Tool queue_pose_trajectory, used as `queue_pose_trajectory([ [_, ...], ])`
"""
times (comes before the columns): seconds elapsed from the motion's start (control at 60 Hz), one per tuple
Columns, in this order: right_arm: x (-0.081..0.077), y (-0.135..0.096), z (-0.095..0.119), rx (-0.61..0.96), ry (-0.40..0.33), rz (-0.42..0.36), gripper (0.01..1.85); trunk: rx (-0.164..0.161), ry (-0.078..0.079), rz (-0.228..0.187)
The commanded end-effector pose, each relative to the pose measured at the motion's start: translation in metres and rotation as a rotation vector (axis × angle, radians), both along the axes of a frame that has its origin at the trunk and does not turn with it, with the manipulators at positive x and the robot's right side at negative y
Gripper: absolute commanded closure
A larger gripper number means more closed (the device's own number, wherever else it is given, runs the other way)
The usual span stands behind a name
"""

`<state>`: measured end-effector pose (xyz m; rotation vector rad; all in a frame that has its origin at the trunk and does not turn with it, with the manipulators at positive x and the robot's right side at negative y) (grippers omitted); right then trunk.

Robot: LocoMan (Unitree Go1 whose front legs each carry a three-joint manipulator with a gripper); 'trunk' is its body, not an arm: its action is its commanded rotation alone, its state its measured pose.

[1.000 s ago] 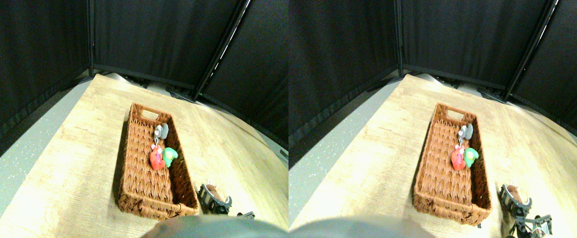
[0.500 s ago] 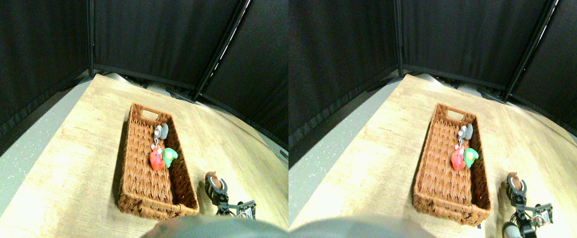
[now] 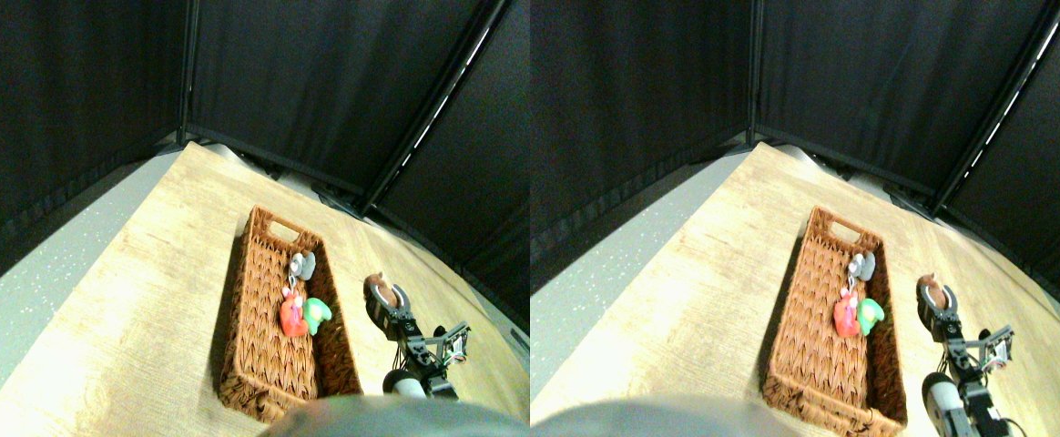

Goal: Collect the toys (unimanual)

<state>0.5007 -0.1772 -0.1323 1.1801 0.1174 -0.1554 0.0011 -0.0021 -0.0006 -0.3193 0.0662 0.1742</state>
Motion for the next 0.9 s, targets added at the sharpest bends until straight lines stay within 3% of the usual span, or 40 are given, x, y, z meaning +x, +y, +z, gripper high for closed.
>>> queue_pose_trajectory([
  [0.017,0.007,0.005,0.004,0.014,-0.020,0.007,1.80,-0.037,-0.008,0.040],
  [0.083,0.010,0.011,0.007,-0.003,-0.014,0.006,1.80,-0.045,-0.007,0.054],
  [0.15,0.016,0.019,0.011,-0.059,-0.018,0.068,1.80,-0.054,-0.009,0.068],
  [0.2,0.018,0.024,0.012,-0.012,0.000,0.070,1.80,-0.060,-0.009,0.076],
  [0.233,0.022,0.029,0.012,0.027,-0.006,0.112,1.80,-0.064,-0.008,0.081],
  [0.483,0.030,0.060,0.014,0.016,0.013,0.145,1.80,-0.084,-0.013,0.105],
  [0.733,0.033,0.073,0.008,-0.010,0.026,0.173,1.80,-0.092,-0.011,0.121],
  [0.75,0.033,0.073,0.008,-0.014,0.030,0.185,1.78,-0.092,-0.011,0.121],
  [0.783,0.033,0.074,0.007,-0.015,0.046,0.193,1.49,-0.092,-0.011,0.121],
  [0.8,0.033,0.074,0.007,-0.015,0.046,0.193,1.49,-0.092,-0.011,0.121],
  [0.883,0.031,0.073,0.007,-0.100,0.057,0.232,0.94,-0.088,-0.009,0.120],
  [0.9,0.031,0.073,0.007,-0.100,0.057,0.232,0.94,-0.088,-0.009,0.120],
])
